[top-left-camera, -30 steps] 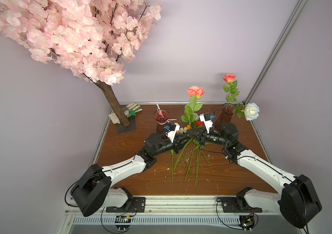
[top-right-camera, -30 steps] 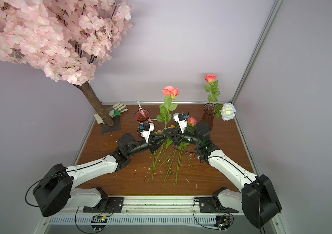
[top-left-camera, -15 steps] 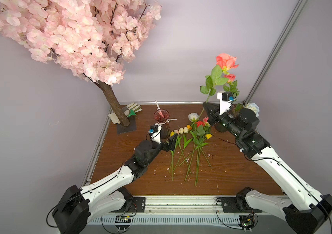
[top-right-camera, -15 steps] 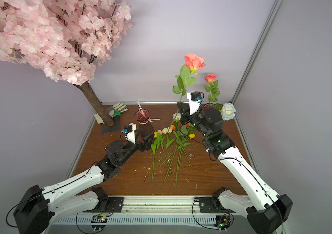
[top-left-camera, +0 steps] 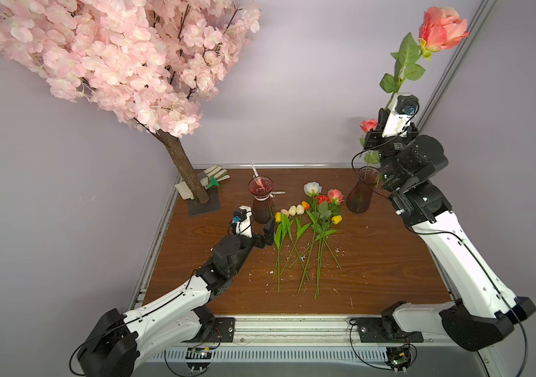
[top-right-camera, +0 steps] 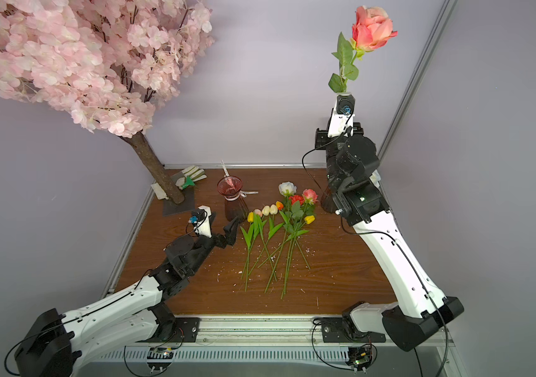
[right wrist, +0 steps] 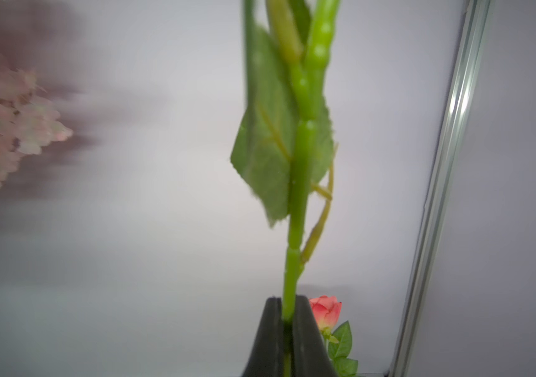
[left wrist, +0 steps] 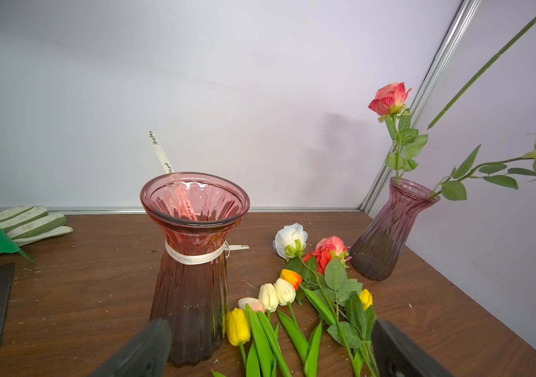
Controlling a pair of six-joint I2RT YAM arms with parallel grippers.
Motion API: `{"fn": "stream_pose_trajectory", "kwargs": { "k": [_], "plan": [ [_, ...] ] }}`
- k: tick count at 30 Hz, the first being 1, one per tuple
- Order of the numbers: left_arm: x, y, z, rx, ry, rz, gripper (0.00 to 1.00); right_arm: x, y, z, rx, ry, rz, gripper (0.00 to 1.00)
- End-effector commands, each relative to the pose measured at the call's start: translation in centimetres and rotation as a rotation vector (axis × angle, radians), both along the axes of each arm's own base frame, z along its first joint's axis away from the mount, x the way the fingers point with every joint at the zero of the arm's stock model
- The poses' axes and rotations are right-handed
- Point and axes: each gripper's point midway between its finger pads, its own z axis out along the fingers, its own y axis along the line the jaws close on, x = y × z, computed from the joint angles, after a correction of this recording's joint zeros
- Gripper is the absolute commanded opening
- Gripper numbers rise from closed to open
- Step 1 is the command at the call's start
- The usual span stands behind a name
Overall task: Arrange the flowers in different vases according to their variety
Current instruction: Pick up the flower at the center of the board, then insert the flower into the vase.
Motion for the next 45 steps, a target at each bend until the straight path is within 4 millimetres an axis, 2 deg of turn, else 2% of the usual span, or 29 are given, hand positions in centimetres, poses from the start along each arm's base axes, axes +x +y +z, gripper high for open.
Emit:
{"fn": "stream_pose_trajectory", "kwargs": {
  "k": [1,7,12,17,20,22,23,24,26,29,33,38,42,45],
  "plan": [
    [-0.1,0.0,0.2,0.004,-0.022,0.003,0.99,1.2,-2.2,-0.7,-0.036,0.052,-0.105,0.00],
    [-0.1,-0.2,0.1,0.009,-0.023,-0.004,0.99,4.5,-4.1,-4.7,-0.004,0.136,-0.098,0.00],
    [-0.2,-0.2,0.1,0.007,-0.027,-0.010,0.99,6.8,-5.5,-9.3,0.048,0.193,-0.067,0.00],
    [-0.1,-0.4,-0.2,0.016,-0.023,-0.012,0.99,8.9,-5.9,-14.5,0.102,0.279,-0.014,0.00],
    [0.0,-0.5,-0.4,0.023,-0.020,-0.013,0.99,9.7,-6.2,-17.4,0.131,0.337,0.000,0.00],
    [0.1,-0.6,-0.6,0.030,-0.015,-0.013,0.99,9.8,-6.6,-18.8,0.153,0.374,-0.001,0.00],
    [0.2,-0.7,-0.8,0.034,-0.011,-0.014,0.99,9.8,-6.8,-19.0,0.163,0.387,0.000,0.04],
    [0.3,-0.8,-0.9,0.037,-0.006,-0.015,0.99,9.8,-6.8,-19.1,0.168,0.398,0.007,0.08],
    [0.5,-1.1,-1.2,0.048,0.005,-0.020,0.99,9.4,-6.6,-18.5,0.173,0.405,0.026,0.23],
    [0.7,-1.4,-1.5,0.056,0.018,-0.030,0.99,8.5,-6.1,-16.7,0.188,0.389,0.071,0.39],
    [0.9,-1.6,-1.8,0.067,0.028,-0.029,0.99,6.4,-5.5,-13.8,0.204,0.361,0.123,0.48],
    [1.3,-1.7,-2.3,0.082,0.049,-0.019,0.99,2.7,-4.3,-10.6,0.230,0.309,0.236,0.61],
    [1.5,-2.0,-2.7,0.091,0.070,-0.018,0.99,-0.4,-2.0,-9.4,0.258,0.291,0.399,0.68],
    [1.7,-2.1,-3.1,0.098,0.087,-0.015,0.99,-2.8,0.1,-9.8,0.289,0.288,0.541,0.70]
  ]
}}
